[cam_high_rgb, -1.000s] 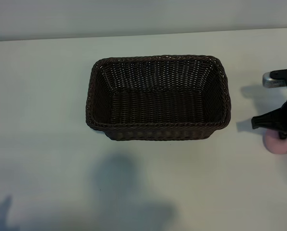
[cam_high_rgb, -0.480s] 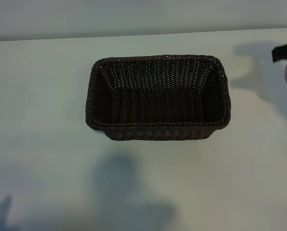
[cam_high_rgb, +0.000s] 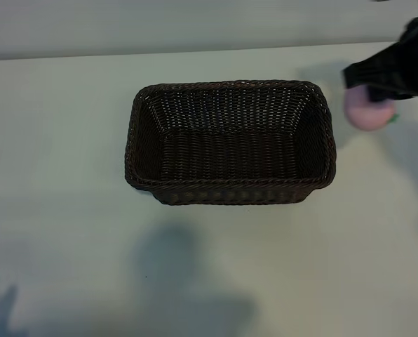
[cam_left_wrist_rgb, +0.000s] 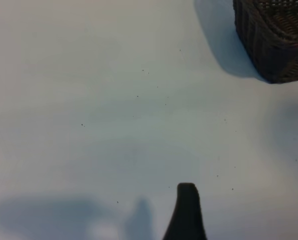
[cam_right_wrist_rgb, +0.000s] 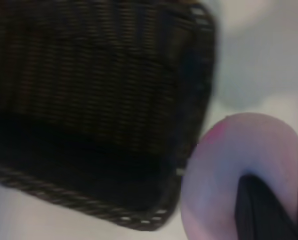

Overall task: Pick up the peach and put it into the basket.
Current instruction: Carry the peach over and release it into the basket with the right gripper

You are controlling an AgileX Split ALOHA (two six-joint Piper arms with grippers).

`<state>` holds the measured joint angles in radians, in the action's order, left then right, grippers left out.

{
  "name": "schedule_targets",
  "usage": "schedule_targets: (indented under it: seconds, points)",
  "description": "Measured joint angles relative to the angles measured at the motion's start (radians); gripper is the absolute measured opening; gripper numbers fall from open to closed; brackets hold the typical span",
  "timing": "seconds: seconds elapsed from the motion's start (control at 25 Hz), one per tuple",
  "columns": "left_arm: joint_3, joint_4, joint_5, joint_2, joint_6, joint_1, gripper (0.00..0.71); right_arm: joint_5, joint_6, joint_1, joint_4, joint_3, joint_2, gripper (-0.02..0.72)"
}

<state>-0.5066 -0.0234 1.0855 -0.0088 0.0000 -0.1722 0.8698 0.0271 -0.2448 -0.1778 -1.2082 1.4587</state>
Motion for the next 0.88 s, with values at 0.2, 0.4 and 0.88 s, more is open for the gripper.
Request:
schedule_targets:
  seconds: [0.2, 0.4, 0.88]
  points:
    - [0.0, 0.0, 0.0, 0.0, 0.0, 0.0, 0.595, -0.022, 0.002, -0.091, -0.006, -0.014, 0.068, 0.047]
    - [0.0, 0.0, 0.0, 0.0, 0.0, 0.0, 0.594, -0.023, 0.002, -0.144, -0.005, -0.107, 0.195, 0.047]
    - [0.0, 0.001, 0.0, 0.0, 0.0, 0.0, 0.594, 0.028, 0.047, -0.165, -0.036, -0.296, 0.514, 0.052]
